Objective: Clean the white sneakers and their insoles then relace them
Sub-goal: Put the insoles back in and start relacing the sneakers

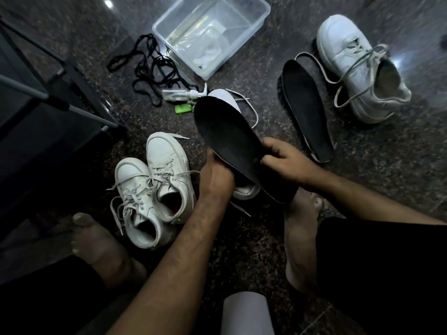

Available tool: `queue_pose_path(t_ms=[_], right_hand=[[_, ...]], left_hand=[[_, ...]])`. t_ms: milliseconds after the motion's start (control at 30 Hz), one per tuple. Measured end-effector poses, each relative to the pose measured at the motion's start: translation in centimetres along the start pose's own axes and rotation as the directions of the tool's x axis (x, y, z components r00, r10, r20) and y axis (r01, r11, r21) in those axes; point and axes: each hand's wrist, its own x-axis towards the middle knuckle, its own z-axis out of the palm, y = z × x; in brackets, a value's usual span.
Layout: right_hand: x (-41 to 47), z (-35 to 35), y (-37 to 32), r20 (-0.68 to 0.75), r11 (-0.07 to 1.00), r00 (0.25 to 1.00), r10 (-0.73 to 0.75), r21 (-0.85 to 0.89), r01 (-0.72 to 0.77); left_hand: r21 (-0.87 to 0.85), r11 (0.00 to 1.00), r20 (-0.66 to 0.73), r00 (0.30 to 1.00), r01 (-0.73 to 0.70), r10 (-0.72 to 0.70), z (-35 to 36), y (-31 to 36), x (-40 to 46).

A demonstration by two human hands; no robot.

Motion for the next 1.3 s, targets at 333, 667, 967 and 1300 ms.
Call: queue_pose_path(t_ms=[333, 667, 967, 1300], right_hand=[[-0.3, 0.5, 1.3, -0.166, 0.987, 0.974, 0.157, 0.057, -0.150], [0.0, 0.8, 1.4, -0.203, 0.988, 0.967, 0.153, 0.015, -0.153], [-0.4, 0.8, 1.9, -0.235, 0.962, 0.954, 0.185, 0.241, -0.127], [-2.6, -0.3, 0.7, -0.119, 0.998, 0.992, 0.031, -0.051, -0.038]], left_hand=[[0.089, 0.994, -0.044, 0.997, 0.062, -0.058, 0.0, 1.2, 2.9], [0.130, 0.989, -0.040, 0.997, 0.071, -0.067, -0.1, 0.6, 3.4], [0.023, 1.000, -0.107, 0.994, 0.004, -0.002, 0.0, 0.3, 2.6], [-0.066, 0.998, 0.006, 1.000, -0.024, 0.025, -2.5, -0.8, 2.2]])
